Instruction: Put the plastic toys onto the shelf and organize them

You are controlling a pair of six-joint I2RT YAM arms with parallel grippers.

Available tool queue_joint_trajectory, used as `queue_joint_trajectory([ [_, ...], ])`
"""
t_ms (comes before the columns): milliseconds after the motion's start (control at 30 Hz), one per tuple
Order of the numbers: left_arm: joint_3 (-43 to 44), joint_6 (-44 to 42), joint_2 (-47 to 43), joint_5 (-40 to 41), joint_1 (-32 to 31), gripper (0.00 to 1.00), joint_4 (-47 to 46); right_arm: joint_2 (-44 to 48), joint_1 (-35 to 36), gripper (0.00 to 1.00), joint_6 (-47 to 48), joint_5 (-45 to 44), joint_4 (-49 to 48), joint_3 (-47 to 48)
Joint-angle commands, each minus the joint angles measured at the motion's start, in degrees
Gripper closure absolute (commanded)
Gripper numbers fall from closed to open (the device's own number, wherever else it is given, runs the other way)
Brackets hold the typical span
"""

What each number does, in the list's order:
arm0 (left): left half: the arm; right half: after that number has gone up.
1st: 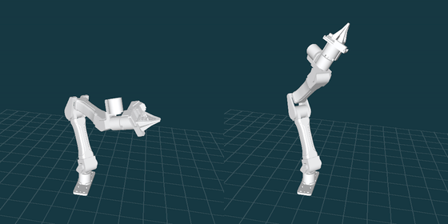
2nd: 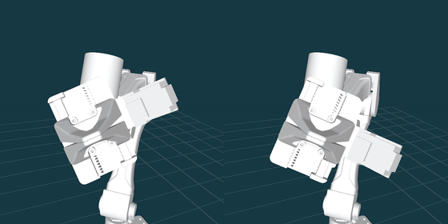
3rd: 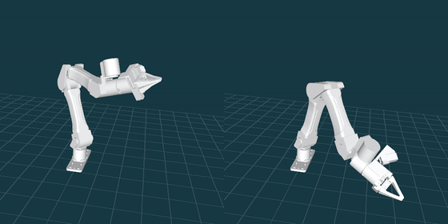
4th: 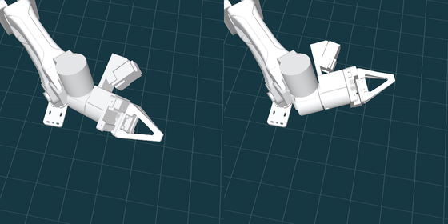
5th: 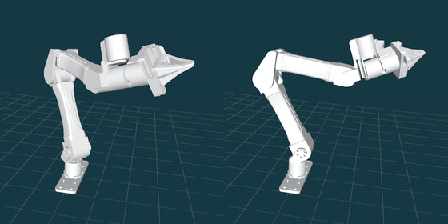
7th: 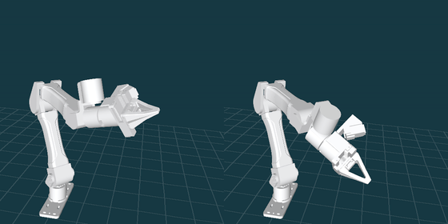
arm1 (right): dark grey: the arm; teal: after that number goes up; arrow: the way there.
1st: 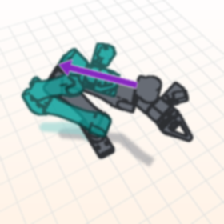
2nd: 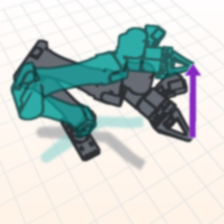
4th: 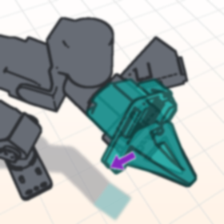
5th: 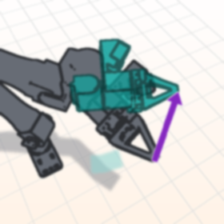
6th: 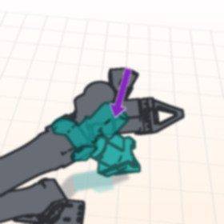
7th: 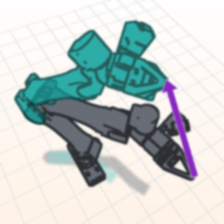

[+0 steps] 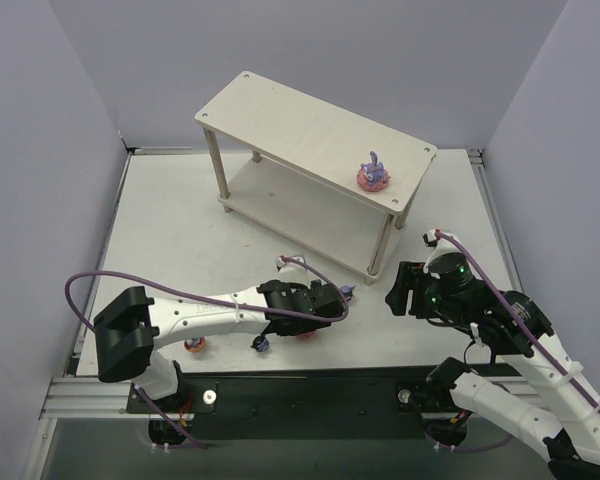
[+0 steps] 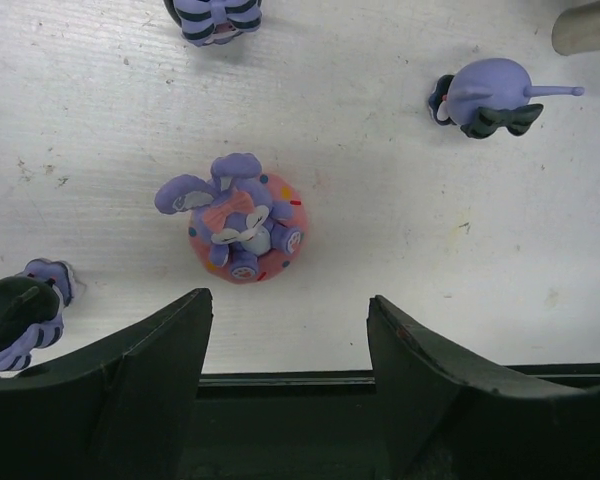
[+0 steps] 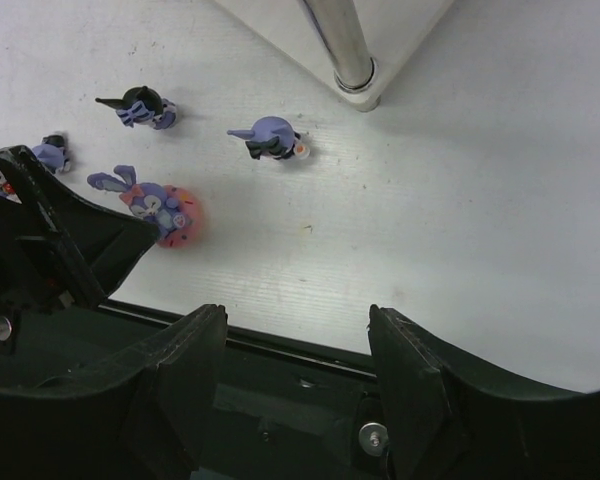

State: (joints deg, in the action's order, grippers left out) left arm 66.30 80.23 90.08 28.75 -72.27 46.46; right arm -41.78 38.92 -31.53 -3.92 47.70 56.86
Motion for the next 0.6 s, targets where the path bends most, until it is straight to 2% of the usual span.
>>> queue_joint_trajectory([
  [0,-0.65,14.25,1.41,4.73,0.46,0.28,3.64,0.82,-0.51,0.41,0.41,1.11,1.69,-0.61],
  [267,-3.63,16.37,2.2,5.35,1.96,0.33,-0.04,2.14,-0.77,0.41,1.21,1.38,3.1,-0.96],
  [567,-5.92,13.82,3.7,5.79,2.93,0.33,-6.64,2.49,-0.95,0.41,2.61,0.41,4.24,-0.79],
])
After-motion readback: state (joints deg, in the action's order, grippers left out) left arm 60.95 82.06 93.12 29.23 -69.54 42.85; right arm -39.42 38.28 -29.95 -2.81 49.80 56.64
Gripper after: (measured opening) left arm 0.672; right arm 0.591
